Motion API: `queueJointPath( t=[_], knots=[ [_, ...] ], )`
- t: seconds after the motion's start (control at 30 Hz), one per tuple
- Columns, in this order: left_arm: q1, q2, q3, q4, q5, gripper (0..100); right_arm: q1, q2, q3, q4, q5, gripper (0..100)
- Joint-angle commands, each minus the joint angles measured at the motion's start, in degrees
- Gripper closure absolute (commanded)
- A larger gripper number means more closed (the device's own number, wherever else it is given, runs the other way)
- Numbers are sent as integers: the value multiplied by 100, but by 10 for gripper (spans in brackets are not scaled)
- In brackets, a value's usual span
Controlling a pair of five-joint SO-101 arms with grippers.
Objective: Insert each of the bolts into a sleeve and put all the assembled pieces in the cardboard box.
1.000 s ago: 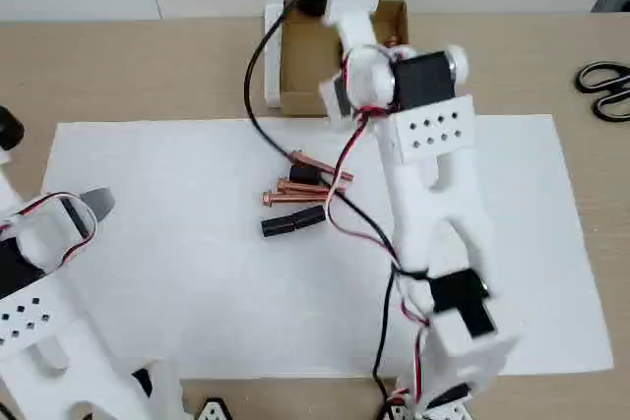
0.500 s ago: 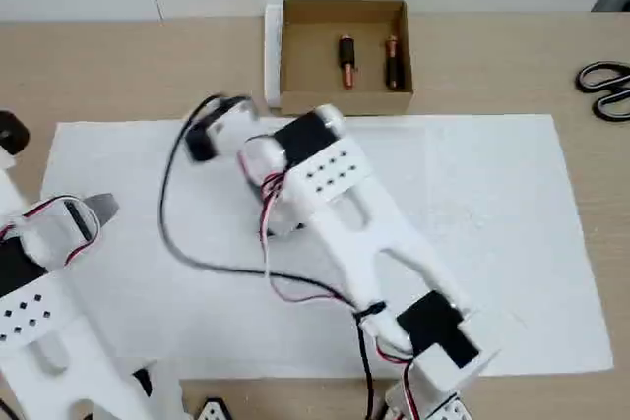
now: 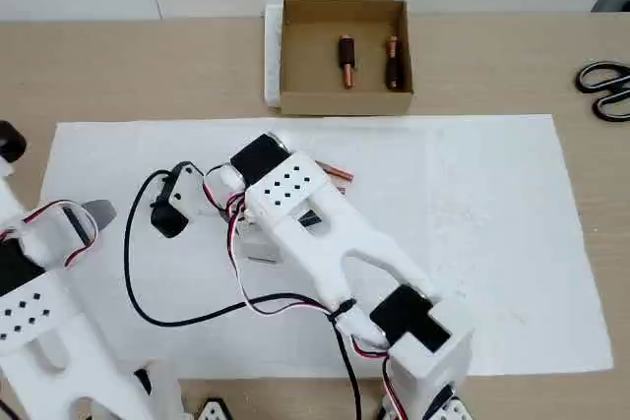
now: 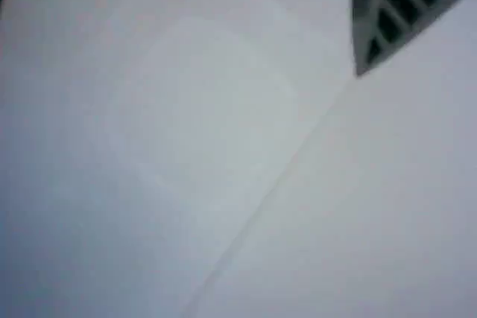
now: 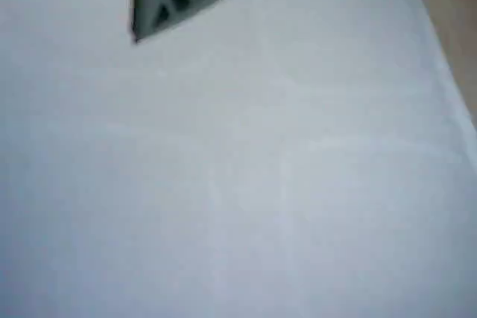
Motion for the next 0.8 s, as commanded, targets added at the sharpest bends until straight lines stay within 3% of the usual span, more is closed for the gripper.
queueJointPath(
  t=[0.0, 0.47, 0.77],
  knots=[
    [-18, -35, -13, -105, 0, 698, 13, 119, -18, -189, 70, 664],
    [-1908, -44, -48, -105, -26, 698, 365, 690, -9, -980, 70, 665],
    [-2391, -44, -22, -105, -26, 698, 330, 1130, -18, -1288, 70, 666]
  ],
)
